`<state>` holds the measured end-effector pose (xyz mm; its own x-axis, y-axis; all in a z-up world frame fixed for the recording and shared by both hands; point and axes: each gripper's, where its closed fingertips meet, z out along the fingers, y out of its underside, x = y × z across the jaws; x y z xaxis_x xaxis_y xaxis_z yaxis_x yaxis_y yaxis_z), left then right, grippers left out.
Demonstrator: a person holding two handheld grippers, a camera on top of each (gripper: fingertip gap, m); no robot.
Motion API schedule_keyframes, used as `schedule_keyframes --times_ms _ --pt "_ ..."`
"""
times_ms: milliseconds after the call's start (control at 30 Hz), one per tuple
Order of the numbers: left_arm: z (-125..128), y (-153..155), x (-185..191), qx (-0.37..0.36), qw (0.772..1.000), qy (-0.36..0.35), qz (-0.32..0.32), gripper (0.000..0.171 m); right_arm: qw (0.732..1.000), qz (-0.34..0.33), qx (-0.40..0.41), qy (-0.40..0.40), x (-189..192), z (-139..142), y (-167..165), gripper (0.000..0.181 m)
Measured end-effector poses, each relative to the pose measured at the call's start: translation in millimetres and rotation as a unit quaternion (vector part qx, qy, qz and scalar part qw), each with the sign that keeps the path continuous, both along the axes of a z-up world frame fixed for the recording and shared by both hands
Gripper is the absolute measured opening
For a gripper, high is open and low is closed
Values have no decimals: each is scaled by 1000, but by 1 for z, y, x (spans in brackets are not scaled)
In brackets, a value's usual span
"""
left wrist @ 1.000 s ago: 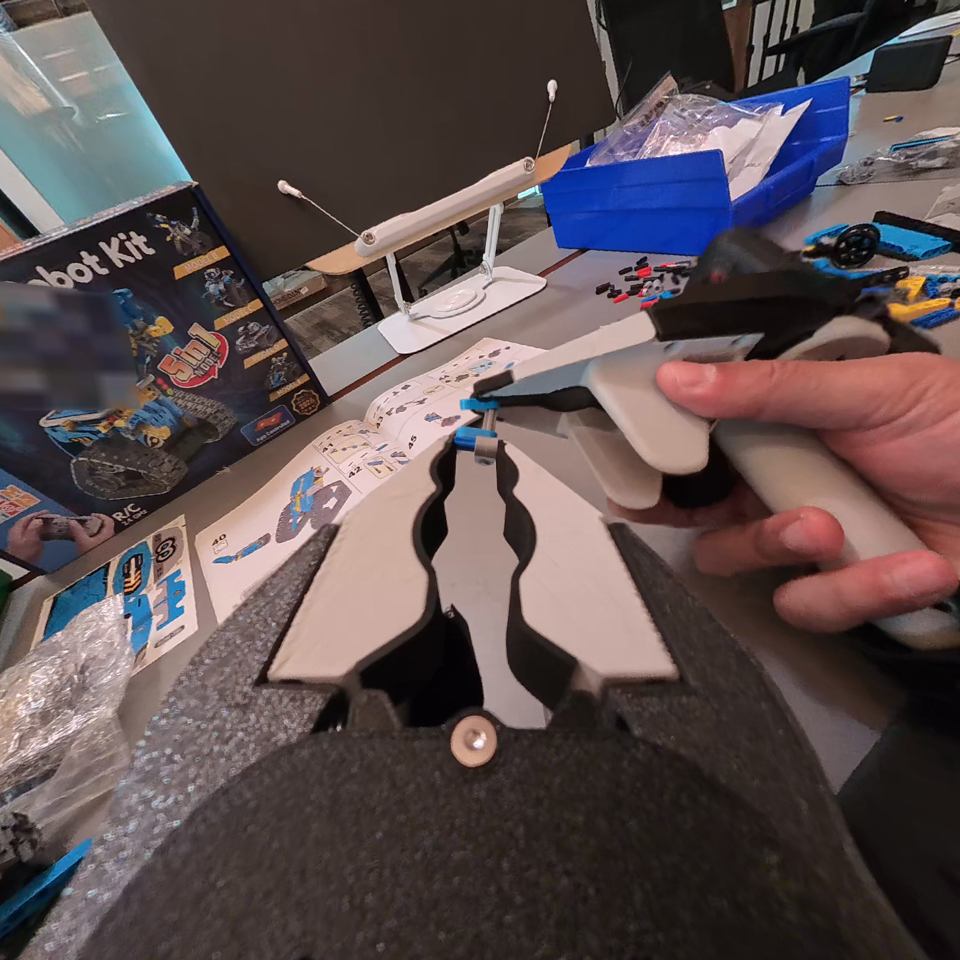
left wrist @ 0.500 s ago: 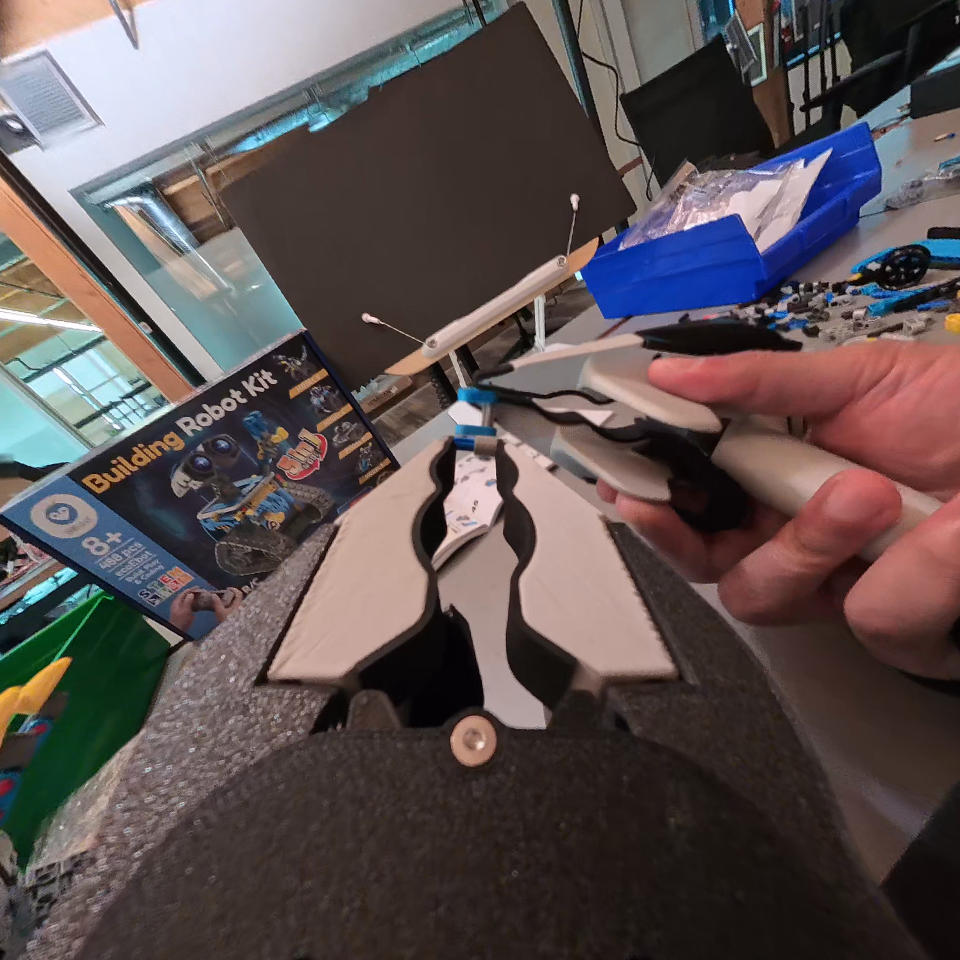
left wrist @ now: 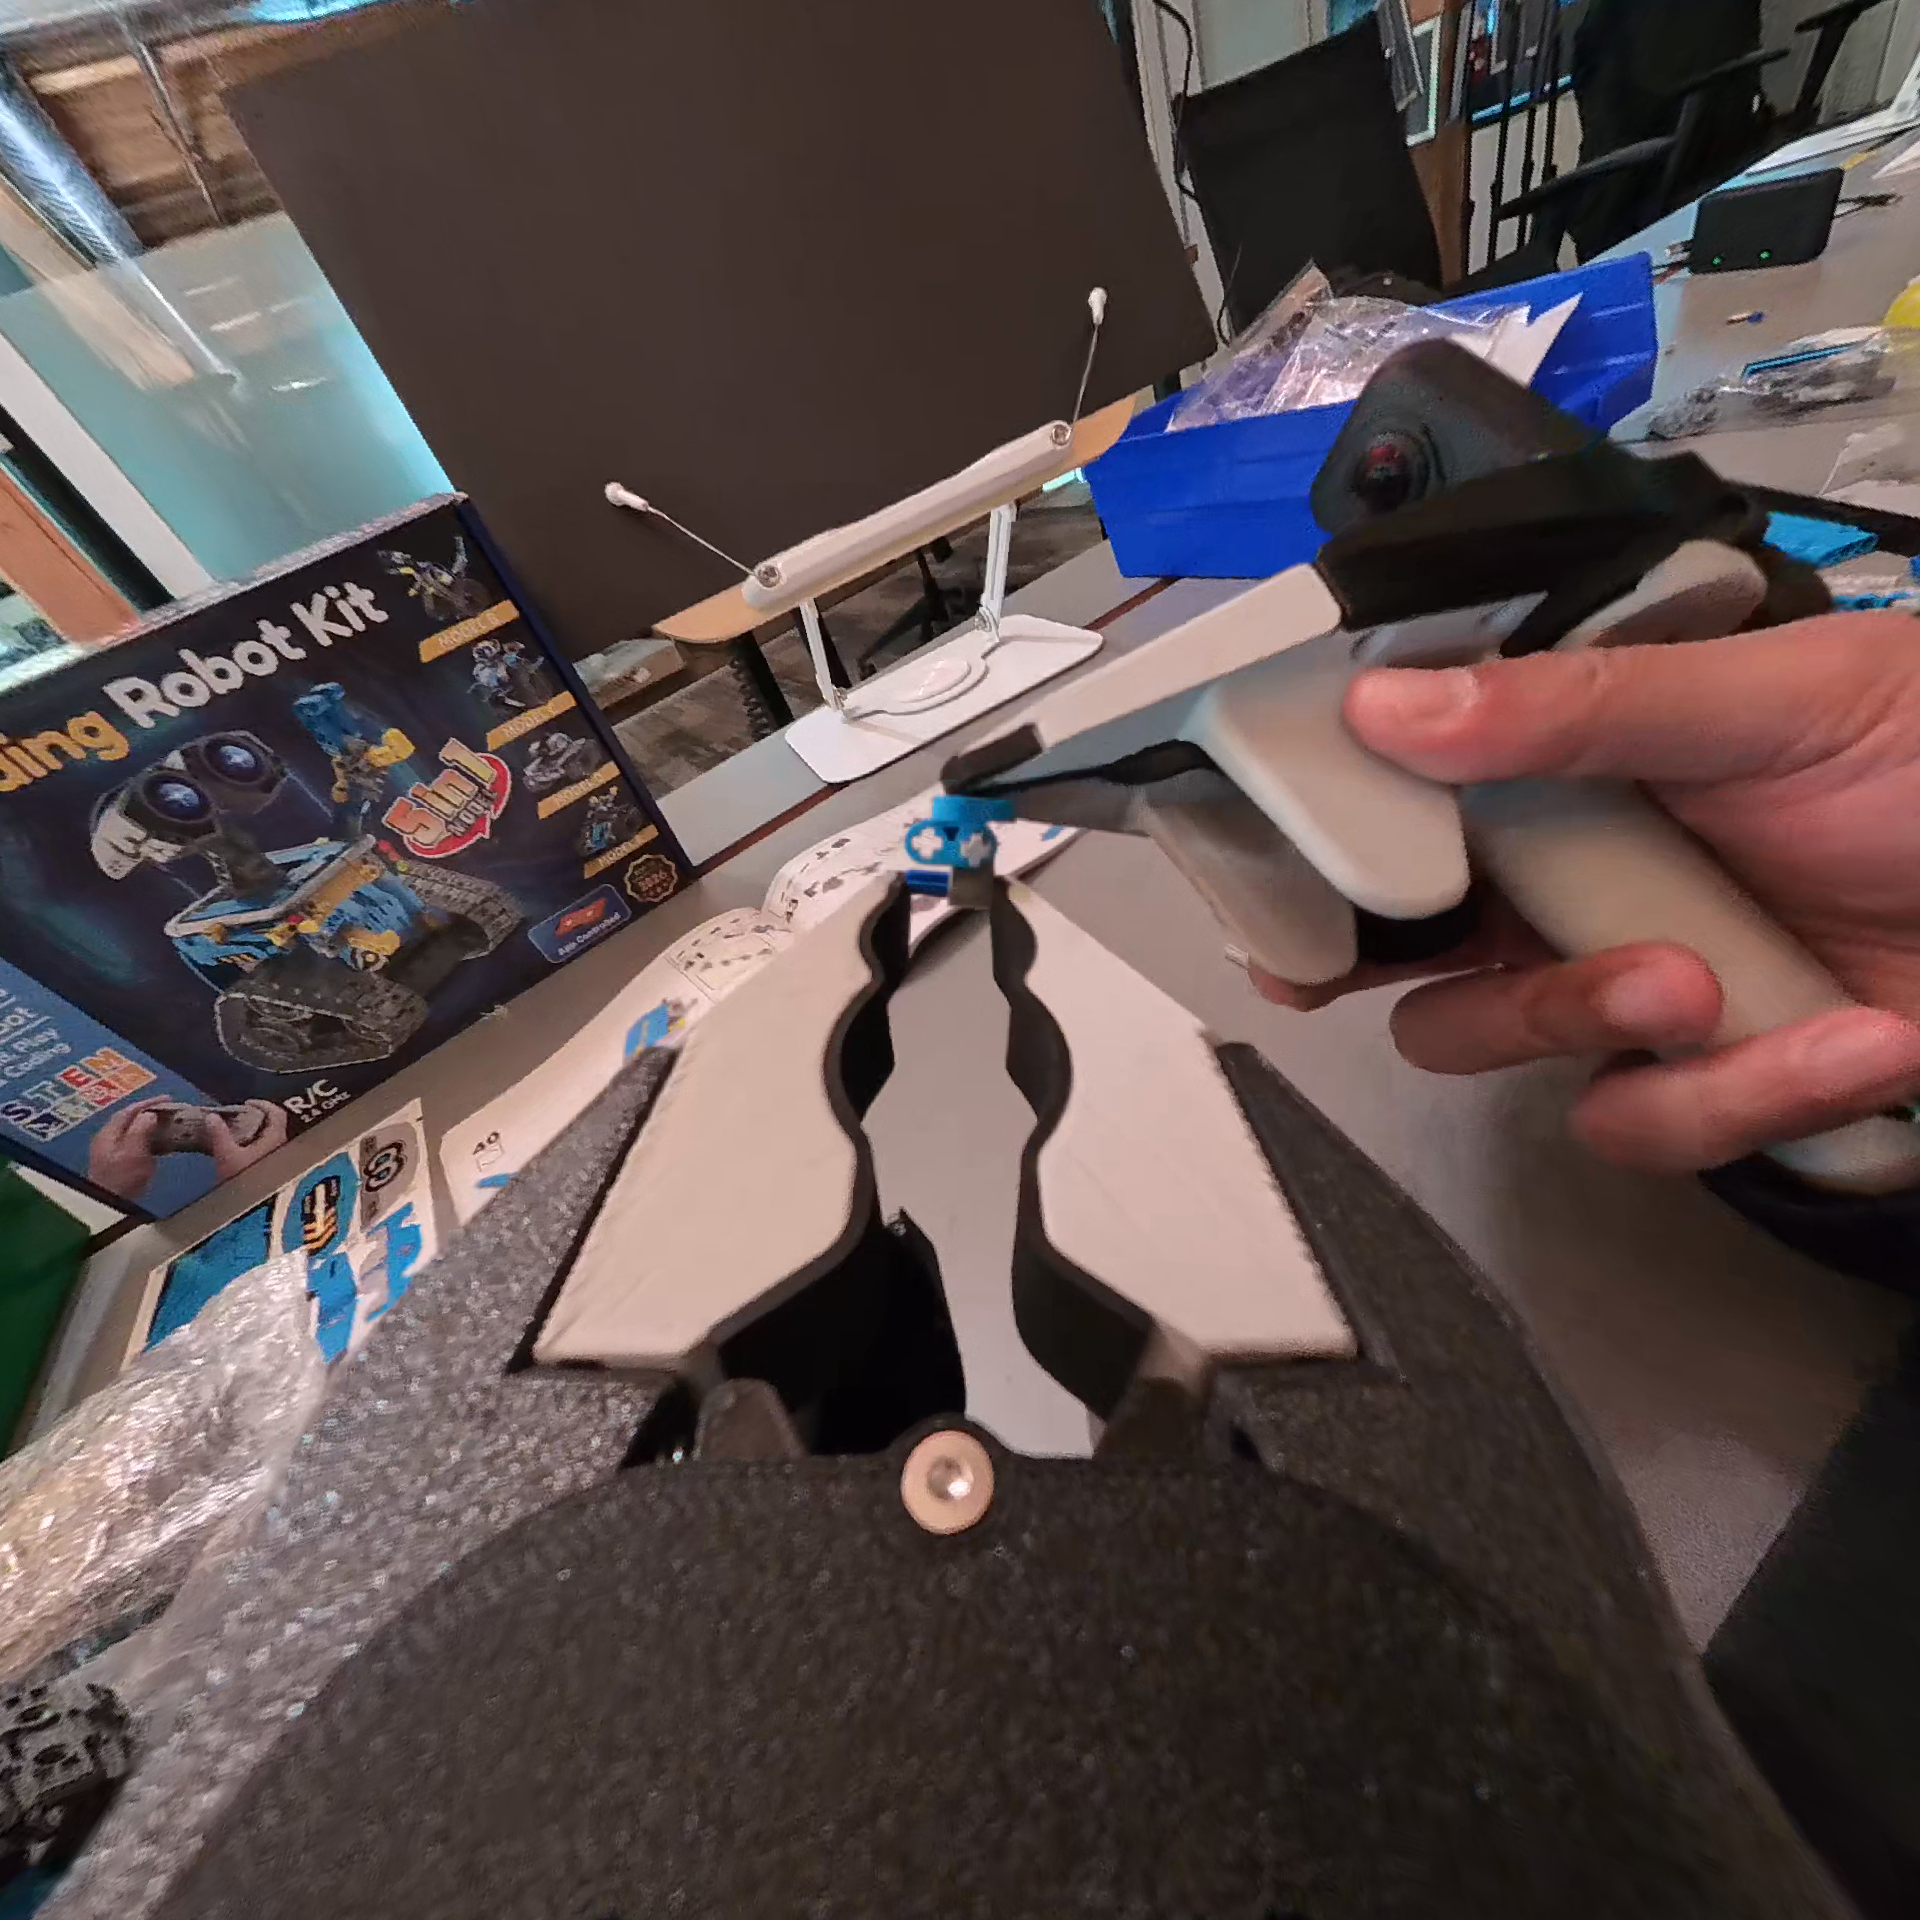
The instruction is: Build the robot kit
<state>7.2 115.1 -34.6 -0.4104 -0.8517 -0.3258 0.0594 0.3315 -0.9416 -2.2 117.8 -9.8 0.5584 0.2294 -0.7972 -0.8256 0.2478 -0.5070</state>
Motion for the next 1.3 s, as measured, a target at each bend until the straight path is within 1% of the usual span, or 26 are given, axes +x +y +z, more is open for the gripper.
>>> schedule_keyframes --times_ms 67,133,167,200,233,267,300,333,367,400,433,467,500,567,633,667,733,800,833,933,1033,1067,1100,1133,1200,1300 --pt "-6 0 2 6 1000 15 -3 15 1000 2 -17 -14 0 -1 -2 0" --pt "-16 -2 4 18 999 38 -11 15 996 15 -66 -54 -3 -6 -1 0" --pt "-22 -4 5 24 998 52 -16 15 991 28 -101 -84 -6 -10 0 0" --pt "-29 -5 6 35 997 67 -22 15 983 26 -136 -122 -6 -14 -1 0" --pt "-43 -5 7 57 994 93 -29 15 970 16 -175 -166 -3 -19 -5 0" --pt "-58 -3 8 79 988 126 -30 15 950 7 -224 -216 1 -27 -12 0" --pt "-68 -4 7 83 984 153 -38 15 918 -11 -286 -273 12 -39 -24 0" --pt "-76 -6 4 82 979 177 -50 15 879 -23 -350 -324 23 -56 -39 0" --pt "-84 -6 3 87 975 198 -53 15 848 -12 -395 -352 27 -75 -53 0" --pt "-88 -6 2 85 973 208 -55 15 841 22 -411 -351 22 -92 -62 0" --pt "-90 -10 0 78 970 219 -69 15 848 62 -407 -334 9 -104 -66 0" --pt "-94 -13 -2 73 967 231 -82 15 852 97 -402 -320 -3 -110 -66 8" --pt "-98 -15 -3 74 964 241 -89 15 846 106 -403 -334 -10 -111 -63 18" --pt "-102 -21 -6 73 959 252 -109 15 819 106 -392 -406 -21 -106 -55 18" --pt "-100 -31 -13 77 955 245 -145 15 798 91 -395 -446 -21 -103 -52 19" --pt "-99 -36 -17 83 955 236 -161 15 792 85 -397 -456 -19 -102 -53 19" --pt "-99 -46 -26 100 950 225 -192 15 790 82 -388 -467 -19 -98 -53 19" --pt "-104 -49 -29 118 946 228 -198 15 786 91 -359 -495 -32 -90 -51 15" --pt "-106 -51 -31 121 944 231 -204 15 775 88 -355 -516 -35 -89 -50 14" --pt "-104 -56 -35 117 941 229 -218 15 733 86 -368 -565 -40 -99 -48 11" --pt "-106 -57 -37 131 940 228 -216 15 716 89 -376 -581 -42 -105 -44 11" --pt "-107 -57 -36 137 941 225 -213 15 713 90 -380 -582 -41 -106 -44 10" --pt "-107 -57 -37 138 941 226 -212 15 718 85 -383 -575 -38 -106 -44 5" --pt "-107 -56 -36 137 941 226 -210 15 729 93 -386 -558 -37 -107 -45 4" --pt "-99 -55 -33 114 947 218 -206 15 768 96 -381 -506 -33 -102 -46 4" --pt "-73 -47 -23 71 967 164 -180 16 846 69 -348 -399 -17 -81 -46 3"
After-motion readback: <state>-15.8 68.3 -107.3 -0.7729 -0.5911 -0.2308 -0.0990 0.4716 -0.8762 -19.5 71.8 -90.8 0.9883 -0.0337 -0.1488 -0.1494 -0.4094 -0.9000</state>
